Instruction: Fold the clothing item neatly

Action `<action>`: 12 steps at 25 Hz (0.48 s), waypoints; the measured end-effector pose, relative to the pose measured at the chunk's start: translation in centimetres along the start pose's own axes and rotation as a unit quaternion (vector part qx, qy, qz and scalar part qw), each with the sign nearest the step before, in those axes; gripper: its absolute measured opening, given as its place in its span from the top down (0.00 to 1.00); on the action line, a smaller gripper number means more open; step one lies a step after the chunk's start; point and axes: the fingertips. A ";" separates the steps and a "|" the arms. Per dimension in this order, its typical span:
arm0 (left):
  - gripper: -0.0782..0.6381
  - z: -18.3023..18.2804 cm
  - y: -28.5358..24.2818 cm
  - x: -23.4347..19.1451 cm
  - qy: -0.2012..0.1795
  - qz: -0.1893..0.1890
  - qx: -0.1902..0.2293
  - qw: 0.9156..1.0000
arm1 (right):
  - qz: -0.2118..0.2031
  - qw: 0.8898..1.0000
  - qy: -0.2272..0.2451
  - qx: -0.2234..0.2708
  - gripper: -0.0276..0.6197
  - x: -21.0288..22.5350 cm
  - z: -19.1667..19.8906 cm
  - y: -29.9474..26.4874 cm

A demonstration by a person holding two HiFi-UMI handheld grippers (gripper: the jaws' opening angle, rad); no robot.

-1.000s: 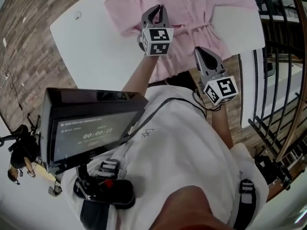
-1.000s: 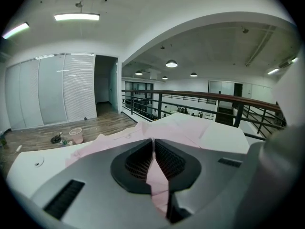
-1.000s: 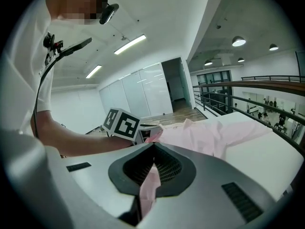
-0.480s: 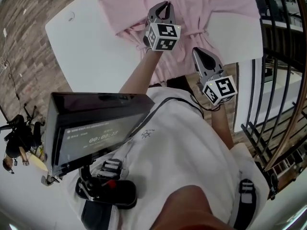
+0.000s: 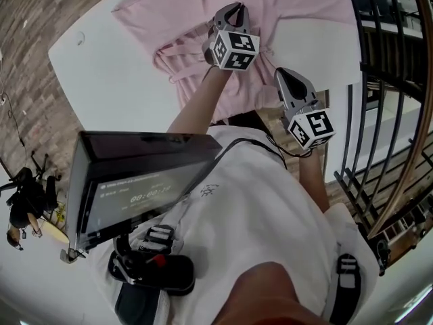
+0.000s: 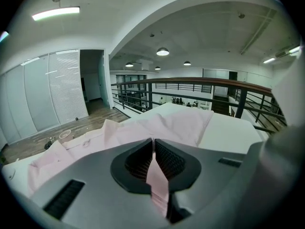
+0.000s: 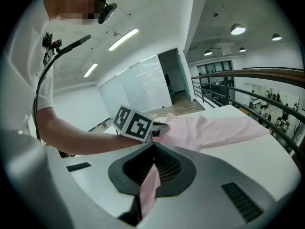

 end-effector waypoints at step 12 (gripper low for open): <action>0.74 4.2 -1.8 4.2 -0.023 0.081 -0.082 0.993 | -0.003 1.000 -0.004 -0.010 0.95 0.7 -0.3 0.0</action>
Point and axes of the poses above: the fingertips, and each gripper's own axes: y backward along the fingers, x to its right, z out of its underside, and after that the axes turned 2 degrees about -y, right-handed
